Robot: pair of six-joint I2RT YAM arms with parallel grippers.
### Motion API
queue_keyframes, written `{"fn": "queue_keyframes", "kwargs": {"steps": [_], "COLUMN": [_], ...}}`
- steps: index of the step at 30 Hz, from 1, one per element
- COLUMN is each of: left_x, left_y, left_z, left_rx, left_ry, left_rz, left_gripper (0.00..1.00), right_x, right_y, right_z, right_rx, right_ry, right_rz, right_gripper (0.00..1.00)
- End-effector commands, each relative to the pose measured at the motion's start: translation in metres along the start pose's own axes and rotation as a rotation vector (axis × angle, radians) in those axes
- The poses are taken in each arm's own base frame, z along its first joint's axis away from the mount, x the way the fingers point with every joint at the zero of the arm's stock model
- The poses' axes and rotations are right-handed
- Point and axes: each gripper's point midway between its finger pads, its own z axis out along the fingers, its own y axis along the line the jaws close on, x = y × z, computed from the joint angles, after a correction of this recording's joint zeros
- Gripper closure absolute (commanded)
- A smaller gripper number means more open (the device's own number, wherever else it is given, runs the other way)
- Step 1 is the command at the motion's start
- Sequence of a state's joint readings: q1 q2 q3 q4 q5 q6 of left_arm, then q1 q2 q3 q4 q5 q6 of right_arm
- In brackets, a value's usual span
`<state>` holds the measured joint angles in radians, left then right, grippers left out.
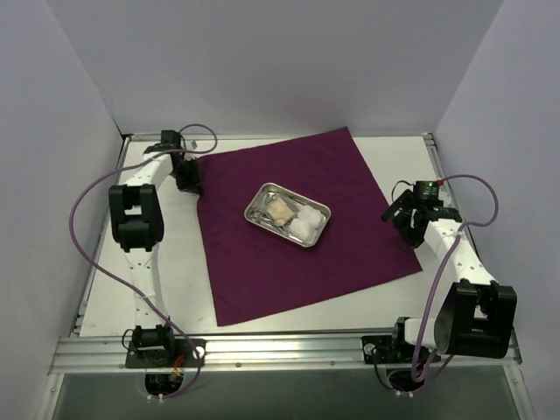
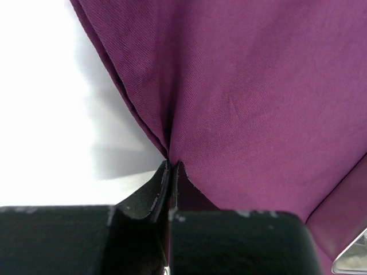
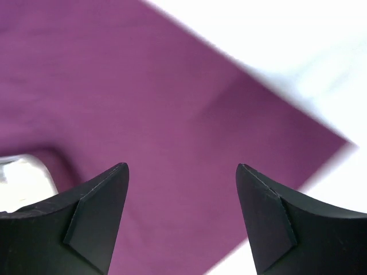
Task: Prepare the surgical pack
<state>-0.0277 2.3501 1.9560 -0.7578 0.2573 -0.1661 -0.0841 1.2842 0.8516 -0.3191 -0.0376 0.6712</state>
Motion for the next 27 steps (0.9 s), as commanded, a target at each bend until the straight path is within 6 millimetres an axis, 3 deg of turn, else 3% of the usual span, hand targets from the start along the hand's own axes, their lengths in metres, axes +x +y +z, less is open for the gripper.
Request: {"fn": "queue_keyframes", "kwargs": {"steps": [1, 3, 5, 6, 8, 9, 11, 12, 16, 21, 22, 23, 25, 26, 27], "left_x": [-0.003, 0.013, 0.027, 0.048, 0.065, 0.088, 0.105, 0.123, 0.155, 0.156, 0.157, 0.155, 0.157, 0.155, 0.155], "left_y": [0.076, 0.097, 0.101, 0.103, 0.098, 0.096, 0.083, 0.078, 0.057, 0.061, 0.061, 0.061, 0.063, 0.065, 0.070], "left_z": [-0.036, -0.050, -0.060, -0.059, -0.065, -0.061, -0.063, -0.061, -0.061, -0.070, -0.072, -0.074, -0.077, -0.080, -0.082], "left_rx": [-0.137, -0.147, -0.143, -0.142, -0.129, -0.116, -0.089, -0.085, -0.050, -0.062, -0.062, -0.062, -0.068, -0.076, -0.091], "left_ry": [-0.072, -0.055, -0.034, 0.021, 0.048, 0.101, 0.147, 0.203, 0.287, 0.291, 0.295, 0.293, 0.302, 0.294, 0.290], "left_rz": [-0.115, -0.153, -0.143, -0.148, -0.116, -0.117, -0.062, -0.052, 0.019, 0.023, 0.024, 0.024, 0.027, 0.029, 0.020], "left_gripper": [0.98, 0.98, 0.98, 0.98, 0.98, 0.98, 0.98, 0.98, 0.98, 0.98, 0.98, 0.98, 0.98, 0.98, 0.98], "right_x": [0.004, 0.006, 0.010, 0.010, 0.018, 0.015, 0.022, 0.017, 0.021, 0.026, 0.031, 0.029, 0.033, 0.033, 0.033], "right_y": [-0.012, -0.015, -0.019, -0.020, -0.025, -0.021, -0.018, -0.012, -0.008, -0.004, -0.005, 0.000, 0.002, 0.002, 0.001], "right_z": [0.003, 0.009, 0.017, 0.021, 0.033, 0.040, 0.056, 0.063, 0.089, 0.105, 0.108, 0.110, 0.111, 0.110, 0.109], "right_rx": [0.046, 0.066, 0.083, 0.084, 0.097, 0.078, 0.056, 0.032, 0.032, 0.012, 0.013, -0.011, -0.023, -0.025, -0.020], "right_ry": [0.044, 0.053, 0.068, 0.068, 0.093, 0.079, 0.111, 0.095, 0.131, 0.141, 0.156, 0.143, 0.147, 0.145, 0.142], "right_rz": [-0.037, -0.045, -0.051, -0.050, -0.045, -0.042, -0.042, -0.044, -0.062, -0.046, -0.044, -0.037, -0.020, -0.017, -0.012], "right_gripper": [0.29, 0.29, 0.29, 0.29, 0.29, 0.28, 0.28, 0.28, 0.30, 0.35, 0.40, 0.58, 0.77, 0.91, 0.97]}}
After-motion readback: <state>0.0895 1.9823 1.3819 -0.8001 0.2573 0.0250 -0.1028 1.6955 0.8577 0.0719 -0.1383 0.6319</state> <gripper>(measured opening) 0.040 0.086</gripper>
